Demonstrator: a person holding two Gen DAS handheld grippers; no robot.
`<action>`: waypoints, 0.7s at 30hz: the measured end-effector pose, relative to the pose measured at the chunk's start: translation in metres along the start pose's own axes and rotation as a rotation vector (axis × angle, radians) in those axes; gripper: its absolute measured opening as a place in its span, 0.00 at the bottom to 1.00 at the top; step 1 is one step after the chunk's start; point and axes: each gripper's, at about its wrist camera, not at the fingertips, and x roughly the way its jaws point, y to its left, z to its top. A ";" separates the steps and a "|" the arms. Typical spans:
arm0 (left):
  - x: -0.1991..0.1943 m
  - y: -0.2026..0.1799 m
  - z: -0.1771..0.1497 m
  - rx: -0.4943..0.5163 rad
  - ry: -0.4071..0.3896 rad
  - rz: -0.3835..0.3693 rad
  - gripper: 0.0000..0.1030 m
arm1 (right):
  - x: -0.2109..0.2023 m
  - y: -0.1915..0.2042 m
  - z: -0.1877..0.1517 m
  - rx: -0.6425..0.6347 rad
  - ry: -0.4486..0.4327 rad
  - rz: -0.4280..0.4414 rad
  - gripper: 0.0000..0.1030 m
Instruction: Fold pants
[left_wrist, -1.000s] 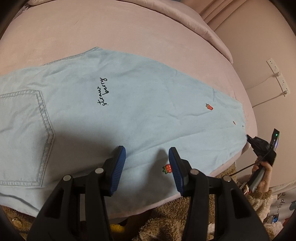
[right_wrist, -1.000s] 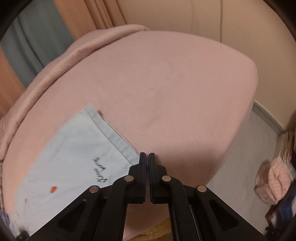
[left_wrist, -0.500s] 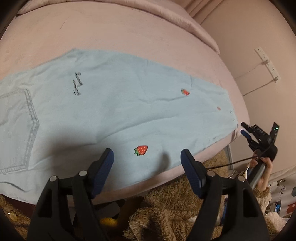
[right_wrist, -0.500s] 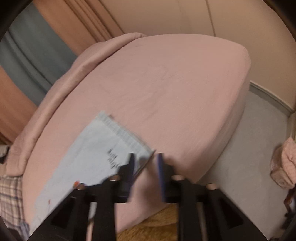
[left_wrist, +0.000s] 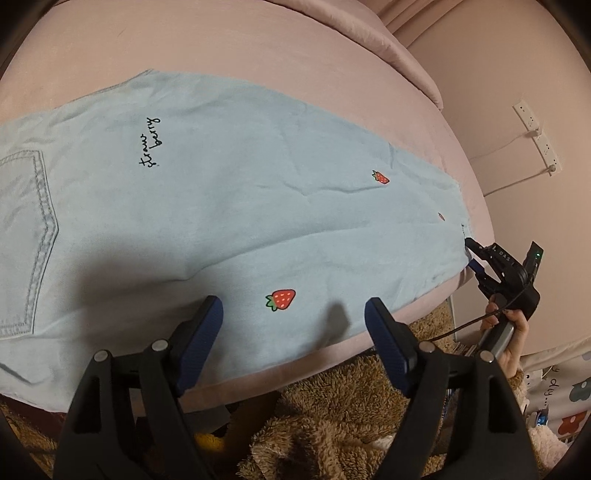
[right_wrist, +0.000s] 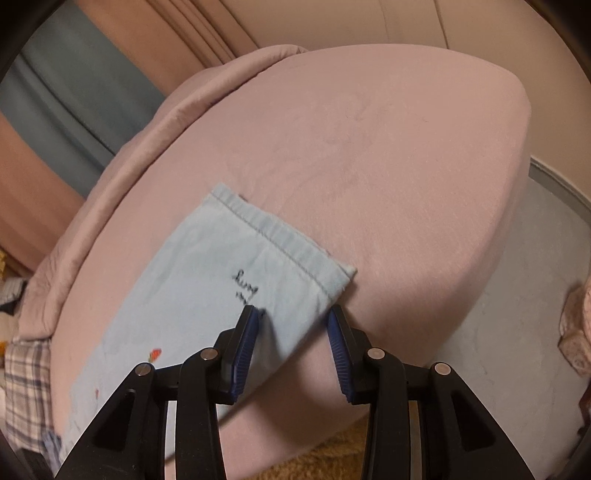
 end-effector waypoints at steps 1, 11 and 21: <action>0.000 0.000 0.000 0.002 0.000 0.001 0.78 | -0.002 -0.002 -0.001 0.010 -0.003 0.010 0.37; -0.004 -0.003 0.001 0.003 -0.012 0.012 0.70 | 0.009 -0.013 0.010 0.159 -0.020 0.136 0.13; -0.046 0.012 0.005 -0.031 -0.134 0.100 0.67 | -0.081 0.083 0.009 -0.156 -0.229 0.204 0.12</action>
